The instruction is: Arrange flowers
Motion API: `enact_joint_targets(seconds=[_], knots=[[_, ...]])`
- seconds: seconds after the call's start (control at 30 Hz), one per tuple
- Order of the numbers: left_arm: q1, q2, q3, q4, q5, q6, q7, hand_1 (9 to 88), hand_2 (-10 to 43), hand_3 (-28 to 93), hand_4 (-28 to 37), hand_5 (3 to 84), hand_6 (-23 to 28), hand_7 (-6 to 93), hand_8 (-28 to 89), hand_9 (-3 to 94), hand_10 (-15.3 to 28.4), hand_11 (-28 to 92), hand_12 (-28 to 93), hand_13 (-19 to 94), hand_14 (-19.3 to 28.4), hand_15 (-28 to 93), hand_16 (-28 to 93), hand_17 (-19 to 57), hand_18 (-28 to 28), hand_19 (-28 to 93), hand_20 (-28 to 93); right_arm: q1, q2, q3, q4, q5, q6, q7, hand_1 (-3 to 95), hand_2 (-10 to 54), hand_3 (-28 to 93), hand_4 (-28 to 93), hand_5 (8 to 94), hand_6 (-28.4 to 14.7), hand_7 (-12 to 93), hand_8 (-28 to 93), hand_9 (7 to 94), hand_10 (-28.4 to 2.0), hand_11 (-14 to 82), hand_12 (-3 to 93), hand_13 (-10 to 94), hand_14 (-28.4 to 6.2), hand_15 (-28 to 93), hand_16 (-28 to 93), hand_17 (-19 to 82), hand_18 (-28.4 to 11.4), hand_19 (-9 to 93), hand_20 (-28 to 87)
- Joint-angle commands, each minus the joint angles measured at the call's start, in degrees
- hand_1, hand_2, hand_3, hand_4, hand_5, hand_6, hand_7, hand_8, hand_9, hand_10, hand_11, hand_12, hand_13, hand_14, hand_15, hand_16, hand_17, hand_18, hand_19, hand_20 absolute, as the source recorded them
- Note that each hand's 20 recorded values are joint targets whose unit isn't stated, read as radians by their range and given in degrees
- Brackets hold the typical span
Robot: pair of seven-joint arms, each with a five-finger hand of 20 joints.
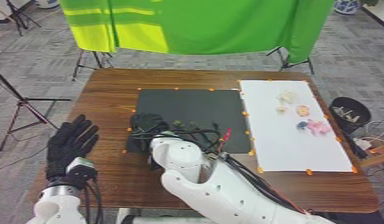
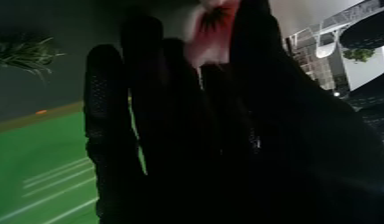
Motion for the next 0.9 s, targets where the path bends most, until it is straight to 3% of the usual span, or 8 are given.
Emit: enact_joint_targets(seconds=[0.03,0.17,0.33,0.5,0.7,0.9], knots=[[0.84,-0.4,-0.27,-0.04,-0.46,-0.05,0.3,30.6,16.9,71,-28.3,42.8,10.3,16.6,-9,33.9,15.9,32,10,26,17.1,48,-10,-6.7,15.9,41,9,0.3,0.31,0.82,-1.0,-0.29,-0.55,0.73,49.0,-9.5,86,-28,52.7,-3.0,18,-14,52.8,-16.0,11.4,14.1,57,-12.8,48,19,25,-21.5,73,24],[1.39,-0.34,-0.48,-0.23,-0.77,0.06,1.13,30.9,16.4,71,-28.3,42.6,10.3,16.7,-9,33.9,15.9,32,10,26,17.0,48,-10,-6.7,15.9,41,9,0.43,0.75,1.45,-2.0,0.25,-2.79,0.27,46.9,-9.5,87,-28,50.8,-3.5,18,-14,48.7,-16.9,10.2,13.7,55,-13.3,49,18,24,-21.7,72,23],[1.71,-0.88,-0.66,-0.17,-0.71,-0.38,1.02,31.0,16.1,71,-28.3,42.2,10.4,16.6,-9,33.6,15.8,32,10,26,17.0,48,-10,-6.7,15.9,41,9,0.55,1.87,2.53,-3.86,1.56,-4.35,1.15,45.1,-9.5,87,-28,47.7,-4.2,17,-14,43.9,-18.1,9.2,13.6,50,-14.6,49,16,23,-22.0,71,23],[2.03,-0.81,-1.05,-0.37,-1.05,-0.46,1.13,30.9,16.1,70,-28.3,42.0,10.3,16.7,-9,33.5,15.8,32,10,25,17.1,48,-10,-6.7,15.8,41,9,1.03,2.5,2.87,-4.47,1.8,-4.81,1.44,44.3,-9.5,88,-28,46.0,-5.1,17,-13,39.8,-19.4,9.4,13.3,40,-16.1,37,12,19,-22.2,67,21],[1.84,-1.46,-1.06,-0.25,-0.7,-1.02,0.43,30.9,16.0,70,-28.3,42.2,10.4,16.7,-9,33.5,15.9,33,10,25,17.1,48,-10,-6.7,15.8,41,9,0.54,3.51,4.96,-6.78,3.94,-7.4,2.1,44.2,-9.5,88,-28,45.0,-5.5,17,-14,38.3,-19.9,9.7,12.8,37,-17.3,31,12,16,-21.1,60,18],[1.81,-2.57,-1.47,-0.04,0.27,-2.66,-0.75,30.9,16.0,70,-28.3,42.2,10.3,16.7,-9,33.6,15.9,32,10,26,17.2,48,-10,-6.7,15.8,40,9,-1.18,10.27,10.35,-13.39,5.6,-1.38,3.15,41.9,-9.5,86,-28,43.9,-5.8,16,-13,37.0,-20.5,9.3,12.6,35,-17.7,28,13,15,-21.0,59,18]])
